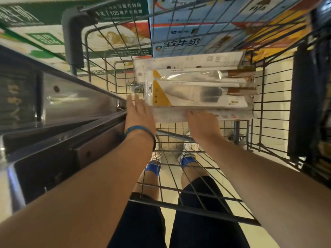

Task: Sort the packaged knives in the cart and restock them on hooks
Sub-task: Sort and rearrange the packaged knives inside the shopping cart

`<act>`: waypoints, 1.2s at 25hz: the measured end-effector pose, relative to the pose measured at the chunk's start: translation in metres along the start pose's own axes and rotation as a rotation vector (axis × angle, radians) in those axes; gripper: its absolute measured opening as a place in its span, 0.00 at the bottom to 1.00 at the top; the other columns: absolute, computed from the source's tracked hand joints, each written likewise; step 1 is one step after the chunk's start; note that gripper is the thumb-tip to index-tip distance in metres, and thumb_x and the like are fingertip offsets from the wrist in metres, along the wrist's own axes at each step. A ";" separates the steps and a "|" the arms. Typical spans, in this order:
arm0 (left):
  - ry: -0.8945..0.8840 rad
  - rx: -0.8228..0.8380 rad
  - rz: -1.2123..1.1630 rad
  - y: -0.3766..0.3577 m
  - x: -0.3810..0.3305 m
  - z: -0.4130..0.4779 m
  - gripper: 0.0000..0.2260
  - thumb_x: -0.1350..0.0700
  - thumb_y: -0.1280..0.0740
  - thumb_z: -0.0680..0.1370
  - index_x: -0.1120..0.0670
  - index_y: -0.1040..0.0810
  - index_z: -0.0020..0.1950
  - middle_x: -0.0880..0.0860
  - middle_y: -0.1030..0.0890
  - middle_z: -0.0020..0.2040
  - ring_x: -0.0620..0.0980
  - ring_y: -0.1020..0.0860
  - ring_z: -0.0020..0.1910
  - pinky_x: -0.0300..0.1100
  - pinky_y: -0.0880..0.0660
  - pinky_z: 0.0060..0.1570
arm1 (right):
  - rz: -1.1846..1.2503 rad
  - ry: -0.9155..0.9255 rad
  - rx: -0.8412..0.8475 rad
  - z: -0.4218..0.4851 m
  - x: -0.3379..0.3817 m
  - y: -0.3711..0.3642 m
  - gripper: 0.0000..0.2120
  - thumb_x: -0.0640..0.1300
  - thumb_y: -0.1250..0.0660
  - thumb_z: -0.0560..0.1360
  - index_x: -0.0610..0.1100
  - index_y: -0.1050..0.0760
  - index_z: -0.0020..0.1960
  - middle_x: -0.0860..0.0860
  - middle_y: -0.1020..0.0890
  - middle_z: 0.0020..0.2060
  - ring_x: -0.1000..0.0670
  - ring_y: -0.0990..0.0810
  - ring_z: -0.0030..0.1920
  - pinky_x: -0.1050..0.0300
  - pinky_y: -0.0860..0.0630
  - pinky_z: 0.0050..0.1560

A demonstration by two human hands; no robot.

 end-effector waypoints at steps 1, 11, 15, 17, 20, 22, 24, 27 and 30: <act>-0.095 -0.055 -0.105 0.000 -0.009 0.001 0.23 0.50 0.43 0.80 0.58 0.35 0.74 0.63 0.35 0.73 0.65 0.38 0.73 0.64 0.40 0.69 | 0.014 0.004 0.011 -0.006 0.000 0.005 0.09 0.41 0.36 0.79 0.48 0.21 0.57 0.51 0.24 0.36 0.47 0.24 0.40 0.53 0.31 0.38; 0.330 0.079 -2.371 -0.005 -0.021 0.001 0.21 0.27 0.34 0.66 0.38 0.25 0.50 0.46 0.20 0.56 0.49 0.20 0.55 0.54 0.22 0.56 | 1.306 -0.802 -0.300 -0.011 -0.066 0.079 0.15 0.30 0.42 0.71 0.47 0.25 0.34 0.55 0.23 0.33 0.51 0.24 0.37 0.62 0.34 0.32; 0.098 0.074 -2.526 0.023 -0.034 0.000 0.17 0.36 0.24 0.64 0.45 0.17 0.44 0.46 0.14 0.45 0.47 0.15 0.44 0.43 0.19 0.41 | 0.995 -0.361 -0.109 0.011 -0.030 0.105 0.10 0.36 0.37 0.69 0.50 0.26 0.35 0.55 0.23 0.33 0.50 0.25 0.37 0.60 0.34 0.33; 0.269 0.045 -2.679 0.027 -0.034 0.006 0.11 0.45 0.25 0.71 0.50 0.19 0.48 0.51 0.14 0.44 0.49 0.15 0.43 0.39 0.20 0.38 | 0.812 -0.297 -0.141 0.011 -0.018 0.097 0.09 0.42 0.36 0.78 0.52 0.21 0.55 0.53 0.19 0.50 0.48 0.23 0.51 0.56 0.27 0.48; 0.585 0.112 -2.902 0.010 -0.030 0.015 0.14 0.46 0.28 0.75 0.52 0.22 0.55 0.55 0.16 0.53 0.49 0.15 0.45 0.37 0.20 0.39 | 0.676 -0.438 -0.228 -0.019 -0.013 0.075 0.19 0.55 0.43 0.84 0.46 0.28 0.68 0.46 0.24 0.64 0.46 0.27 0.63 0.53 0.30 0.58; 0.587 0.212 -2.928 0.009 -0.035 0.016 0.17 0.46 0.29 0.76 0.53 0.23 0.59 0.55 0.17 0.56 0.49 0.16 0.48 0.38 0.20 0.40 | 0.734 -0.544 -0.131 -0.039 -0.014 0.057 0.21 0.60 0.44 0.83 0.45 0.23 0.53 0.45 0.18 0.53 0.48 0.21 0.49 0.56 0.25 0.46; 0.539 0.266 -2.963 0.022 -0.040 0.020 0.19 0.46 0.28 0.76 0.55 0.23 0.61 0.56 0.17 0.57 0.49 0.17 0.50 0.38 0.19 0.41 | 1.192 -0.765 0.101 -0.042 -0.017 0.052 0.29 0.65 0.47 0.82 0.44 0.21 0.41 0.45 0.14 0.40 0.49 0.18 0.35 0.55 0.21 0.36; 0.389 0.260 -3.038 0.048 -0.032 0.037 0.19 0.46 0.30 0.77 0.57 0.23 0.61 0.56 0.17 0.56 0.48 0.16 0.50 0.37 0.20 0.41 | 1.486 -0.832 0.214 -0.038 -0.024 0.047 0.27 0.62 0.48 0.83 0.44 0.19 0.50 0.47 0.13 0.41 0.48 0.15 0.39 0.55 0.24 0.40; 0.382 0.300 -3.121 0.054 -0.028 0.051 0.18 0.49 0.35 0.80 0.59 0.25 0.65 0.56 0.18 0.54 0.48 0.16 0.46 0.41 0.17 0.43 | 1.420 -0.831 0.184 -0.028 -0.037 0.034 0.16 0.46 0.45 0.84 0.41 0.21 0.62 0.43 0.15 0.54 0.42 0.17 0.53 0.44 0.21 0.53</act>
Point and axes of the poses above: each hand's wrist, its own z-axis towards the middle knuckle, its own y-axis out of the back of the hand, x = y × z, the point moved 2 cm from there along z, towards the middle knuckle
